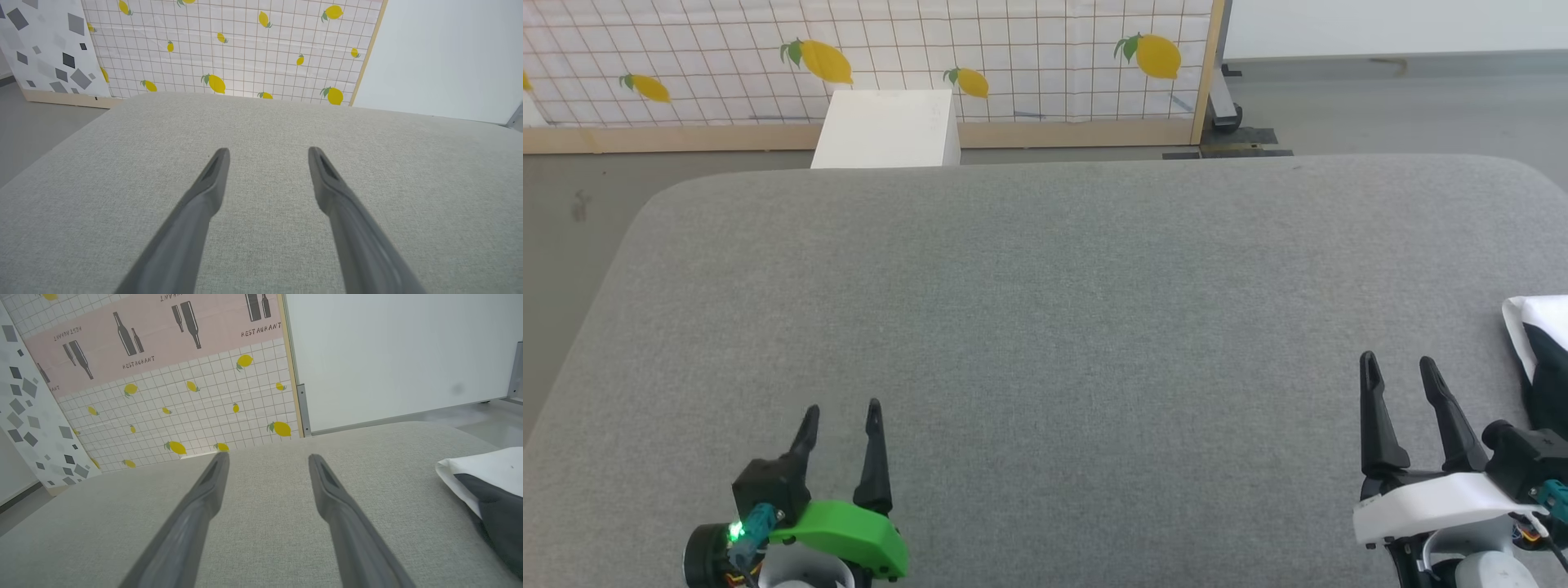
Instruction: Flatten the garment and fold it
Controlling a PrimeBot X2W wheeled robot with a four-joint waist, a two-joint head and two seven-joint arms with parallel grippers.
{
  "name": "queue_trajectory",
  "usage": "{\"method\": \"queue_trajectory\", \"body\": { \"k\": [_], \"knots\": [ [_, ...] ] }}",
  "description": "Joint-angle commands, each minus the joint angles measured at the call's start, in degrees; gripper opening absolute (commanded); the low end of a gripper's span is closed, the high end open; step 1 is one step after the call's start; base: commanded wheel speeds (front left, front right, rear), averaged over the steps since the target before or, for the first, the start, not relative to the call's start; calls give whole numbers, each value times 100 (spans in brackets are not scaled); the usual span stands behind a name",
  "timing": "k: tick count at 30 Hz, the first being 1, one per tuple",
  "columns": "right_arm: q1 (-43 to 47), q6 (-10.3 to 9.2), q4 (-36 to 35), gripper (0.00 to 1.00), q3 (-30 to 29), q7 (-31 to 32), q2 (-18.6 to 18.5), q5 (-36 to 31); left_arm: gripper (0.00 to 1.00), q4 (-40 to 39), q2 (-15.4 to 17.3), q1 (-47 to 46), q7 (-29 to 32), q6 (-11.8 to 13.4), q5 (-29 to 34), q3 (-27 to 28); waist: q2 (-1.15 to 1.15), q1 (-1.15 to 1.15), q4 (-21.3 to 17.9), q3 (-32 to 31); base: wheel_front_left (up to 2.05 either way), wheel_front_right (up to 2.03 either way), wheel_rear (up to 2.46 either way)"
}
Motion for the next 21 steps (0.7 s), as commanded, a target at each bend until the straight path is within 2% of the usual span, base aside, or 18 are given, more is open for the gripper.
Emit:
{"method": "queue_trajectory", "body": {
  "k": [1,16,17,21],
  "knots": [
    [45,-8,35,100,-2,-9,9,-39,100,28,-24,81,-49,11,12,-1,0,1,1,21,0,0,0],
    [-9,-8,179,100,50,81,9,8,100,-23,-42,-36,-99,79,-78,-15,0,1,12,73,0,0,0],
    [-1,1,167,0,37,77,0,-2,0,-13,-42,-2,-70,62,-111,-23,0,1,12,73,0,0,0],
    [-1,1,163,0,32,80,-1,-6,0,-16,-42,-1,-68,61,-109,-27,0,1,12,74,0,0,0]
  ]
}}
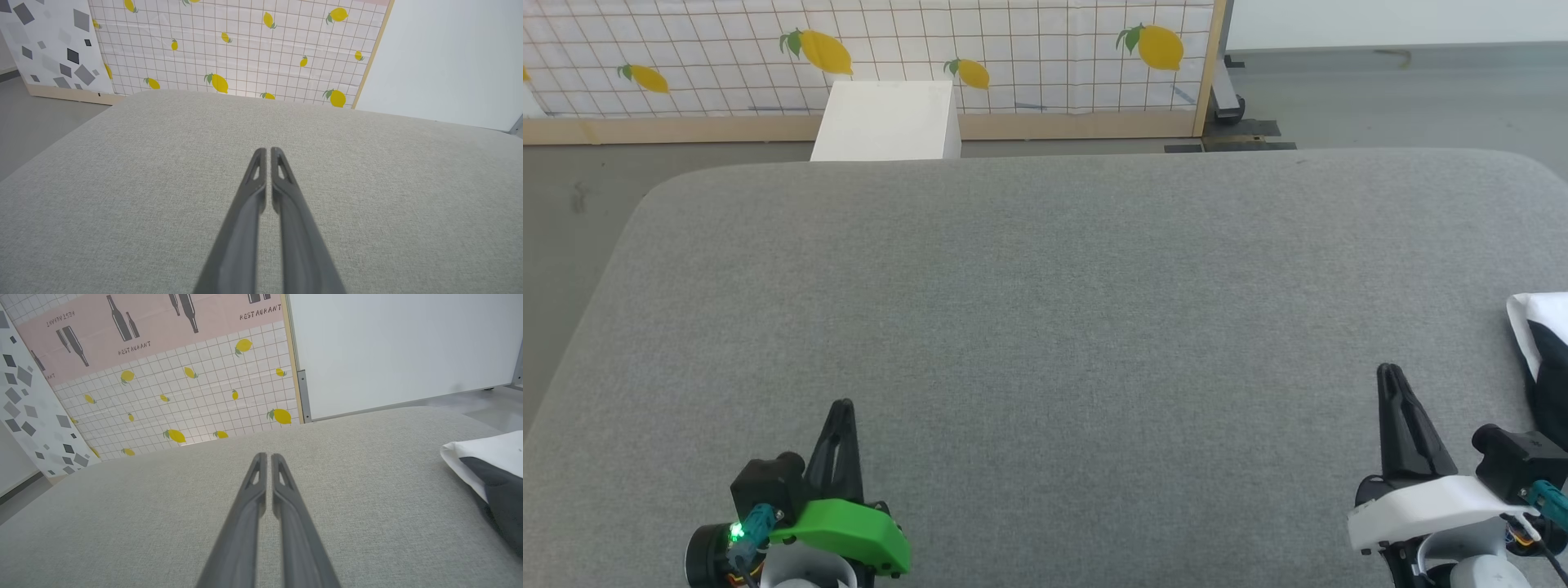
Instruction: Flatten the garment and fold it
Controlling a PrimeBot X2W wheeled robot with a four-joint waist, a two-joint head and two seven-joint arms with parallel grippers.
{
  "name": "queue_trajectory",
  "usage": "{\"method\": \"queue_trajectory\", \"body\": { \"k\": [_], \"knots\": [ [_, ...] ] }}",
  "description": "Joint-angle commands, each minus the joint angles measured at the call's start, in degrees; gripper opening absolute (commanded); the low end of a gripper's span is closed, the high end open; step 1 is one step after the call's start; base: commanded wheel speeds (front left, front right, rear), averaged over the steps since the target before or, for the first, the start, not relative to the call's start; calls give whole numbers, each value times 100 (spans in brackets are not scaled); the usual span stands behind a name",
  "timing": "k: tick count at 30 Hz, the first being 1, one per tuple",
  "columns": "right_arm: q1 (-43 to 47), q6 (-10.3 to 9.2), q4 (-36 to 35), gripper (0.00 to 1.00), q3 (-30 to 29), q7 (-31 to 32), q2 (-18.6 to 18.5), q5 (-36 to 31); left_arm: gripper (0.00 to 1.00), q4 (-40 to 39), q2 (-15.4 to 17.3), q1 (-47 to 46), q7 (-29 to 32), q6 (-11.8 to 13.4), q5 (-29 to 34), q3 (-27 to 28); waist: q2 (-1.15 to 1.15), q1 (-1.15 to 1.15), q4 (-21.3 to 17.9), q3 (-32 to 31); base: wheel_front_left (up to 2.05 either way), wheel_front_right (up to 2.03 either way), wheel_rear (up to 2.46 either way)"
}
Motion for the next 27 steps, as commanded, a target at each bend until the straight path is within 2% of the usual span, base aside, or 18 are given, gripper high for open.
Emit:
{"method": "queue_trajectory", "body": {
  "k": [1,27],
  "knots": [
    [2,0,-12,0,5,12,0,-14,0,-13,-1,2,14,-1,12,4,0,0,2,1,0,0,0],
    [43,-2,-265,0,114,281,2,-313,0,-302,-16,46,317,-27,270,82,0,0,49,15,0,0,0]
  ]
}}
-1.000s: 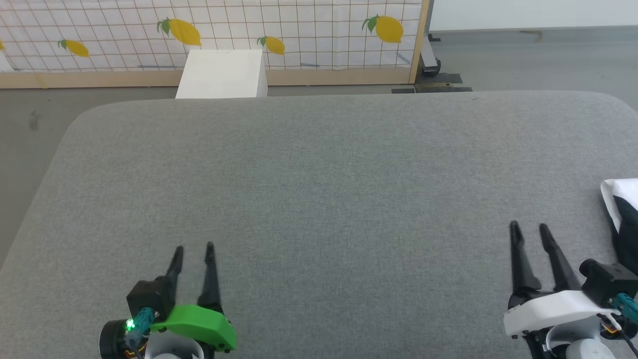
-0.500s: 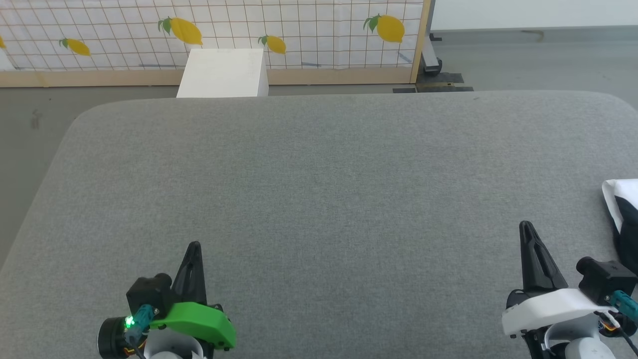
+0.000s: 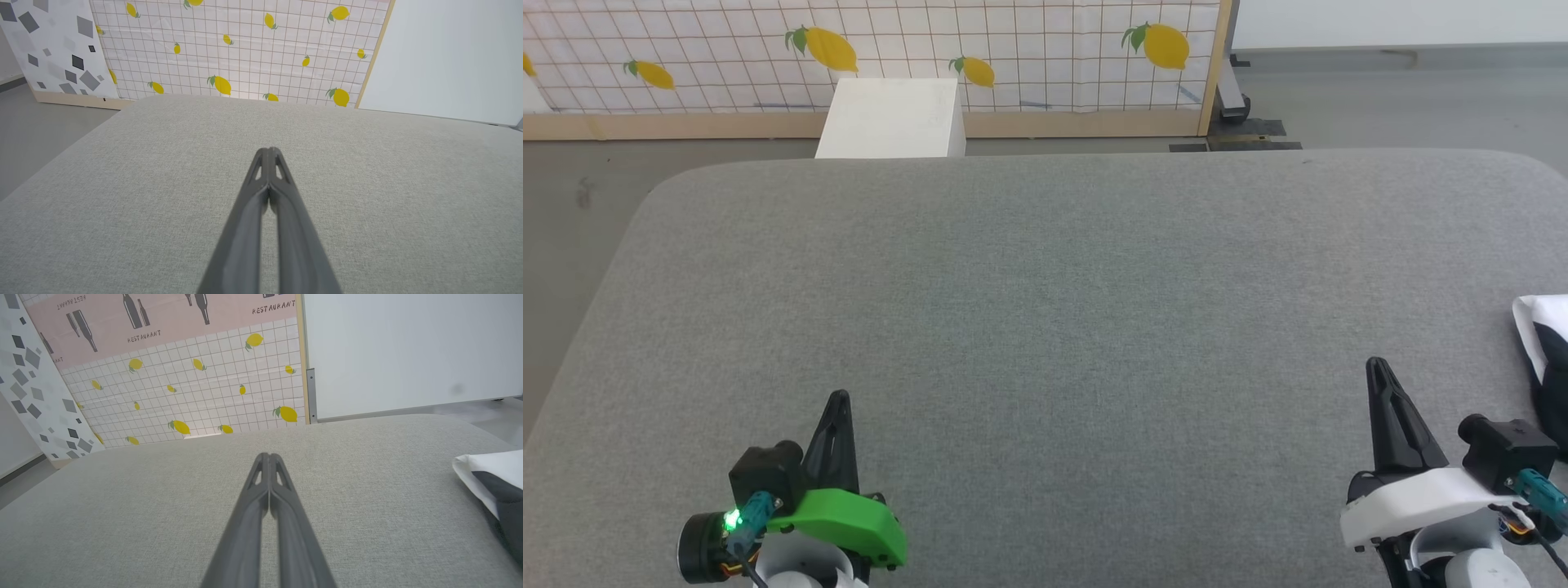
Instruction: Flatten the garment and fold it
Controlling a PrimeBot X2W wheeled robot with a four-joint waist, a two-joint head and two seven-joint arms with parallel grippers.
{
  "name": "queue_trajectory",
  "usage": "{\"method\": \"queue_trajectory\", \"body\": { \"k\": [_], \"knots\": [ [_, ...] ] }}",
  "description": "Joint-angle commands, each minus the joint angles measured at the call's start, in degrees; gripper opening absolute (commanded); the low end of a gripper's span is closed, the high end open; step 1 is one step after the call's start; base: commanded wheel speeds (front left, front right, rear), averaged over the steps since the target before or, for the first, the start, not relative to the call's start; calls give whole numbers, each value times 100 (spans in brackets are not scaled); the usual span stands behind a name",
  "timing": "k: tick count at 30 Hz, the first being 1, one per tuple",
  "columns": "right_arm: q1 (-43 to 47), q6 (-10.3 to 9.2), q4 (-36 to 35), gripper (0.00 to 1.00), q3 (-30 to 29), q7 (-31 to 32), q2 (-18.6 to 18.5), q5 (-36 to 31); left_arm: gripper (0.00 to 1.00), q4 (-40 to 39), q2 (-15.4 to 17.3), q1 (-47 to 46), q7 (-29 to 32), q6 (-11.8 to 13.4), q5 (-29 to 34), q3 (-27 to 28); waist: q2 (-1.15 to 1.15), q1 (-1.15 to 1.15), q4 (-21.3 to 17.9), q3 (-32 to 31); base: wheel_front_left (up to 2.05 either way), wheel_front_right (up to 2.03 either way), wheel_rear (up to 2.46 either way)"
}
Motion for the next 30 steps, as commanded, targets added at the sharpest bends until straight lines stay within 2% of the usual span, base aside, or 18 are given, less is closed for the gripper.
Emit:
{"method": "queue_trajectory", "body": {
  "k": [1,30],
  "knots": [
    [44,-2,-56,0,18,40,2,-70,0,-51,-15,46,33,-26,87,16,0,0,3,1,0,0,0],
    [89,-4,-336,0,139,336,5,-400,0,-370,-32,95,367,-54,371,102,0,0,55,17,0,0,0]
  ]
}}
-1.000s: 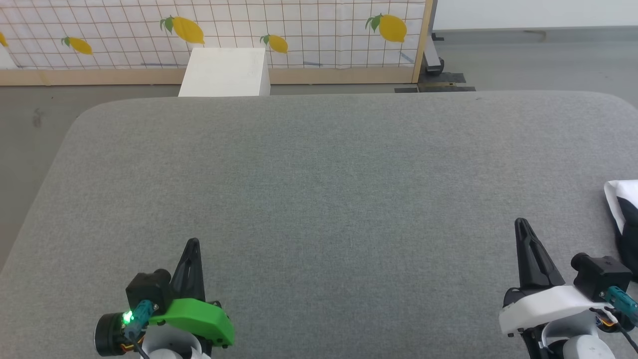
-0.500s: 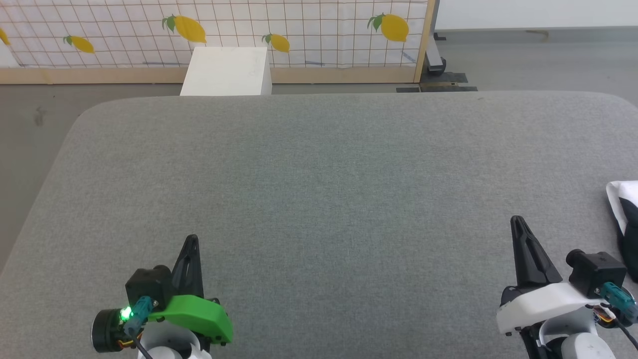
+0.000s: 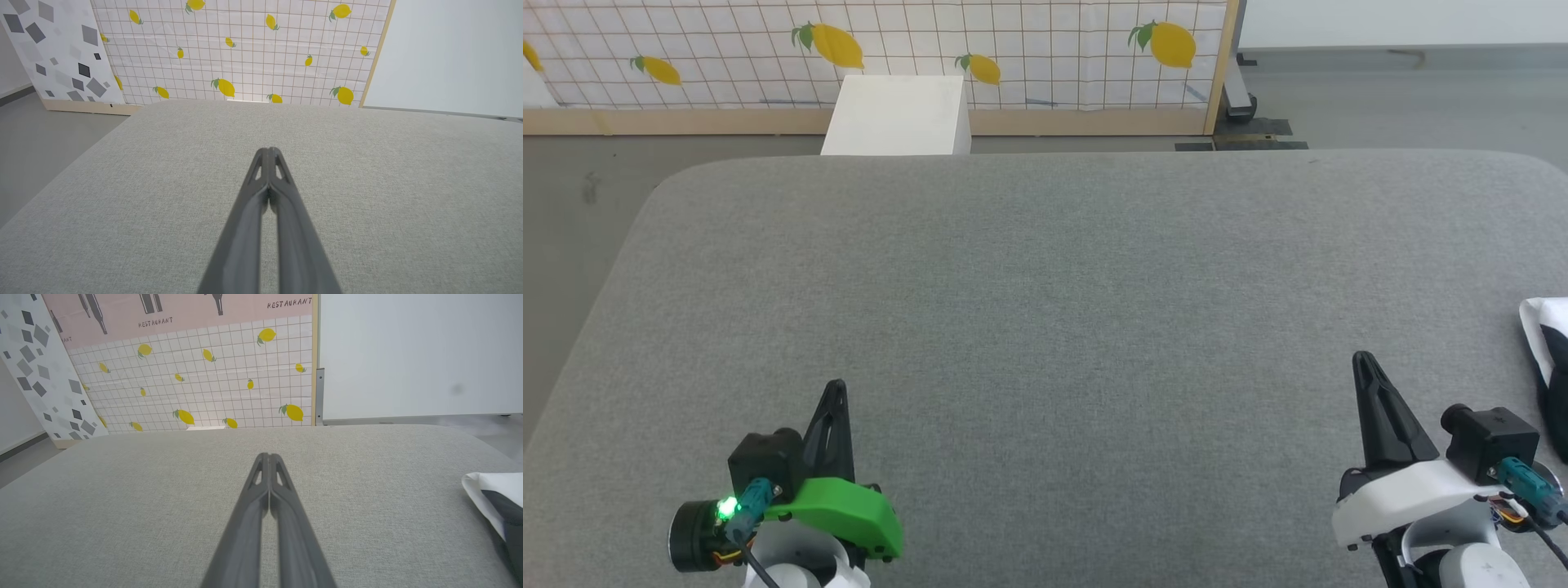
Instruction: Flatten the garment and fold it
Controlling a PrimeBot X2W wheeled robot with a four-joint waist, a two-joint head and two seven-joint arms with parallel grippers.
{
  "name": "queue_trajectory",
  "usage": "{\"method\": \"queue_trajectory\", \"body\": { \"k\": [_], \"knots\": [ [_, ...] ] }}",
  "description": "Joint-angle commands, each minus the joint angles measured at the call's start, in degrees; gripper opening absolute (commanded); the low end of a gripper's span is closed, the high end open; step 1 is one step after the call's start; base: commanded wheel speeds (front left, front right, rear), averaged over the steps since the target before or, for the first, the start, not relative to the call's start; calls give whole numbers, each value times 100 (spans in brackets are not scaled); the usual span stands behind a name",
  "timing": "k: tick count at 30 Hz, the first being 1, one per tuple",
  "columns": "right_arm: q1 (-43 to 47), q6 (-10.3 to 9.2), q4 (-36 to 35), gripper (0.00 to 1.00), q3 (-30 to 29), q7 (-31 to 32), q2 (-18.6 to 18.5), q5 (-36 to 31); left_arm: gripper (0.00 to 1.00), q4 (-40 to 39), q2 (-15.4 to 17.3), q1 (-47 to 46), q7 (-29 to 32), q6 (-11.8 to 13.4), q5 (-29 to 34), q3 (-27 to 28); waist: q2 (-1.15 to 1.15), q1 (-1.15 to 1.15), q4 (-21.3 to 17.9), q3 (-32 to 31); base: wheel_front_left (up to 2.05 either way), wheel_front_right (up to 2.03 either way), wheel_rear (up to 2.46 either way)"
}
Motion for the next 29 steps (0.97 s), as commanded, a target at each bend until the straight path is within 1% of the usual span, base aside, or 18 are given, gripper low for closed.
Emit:
{"method": "queue_trajectory", "body": {
  "k": [1,29],
  "knots": [
    [75,-4,-60,0,25,46,5,-63,0,-56,-26,90,37,-38,109,26,0,0,3,1,0,0,0],
    [122,-6,-350,0,150,353,7,-405,0,-387,-43,141,383,-67,404,116,0,0,56,17,0,0,0]
  ]
}}
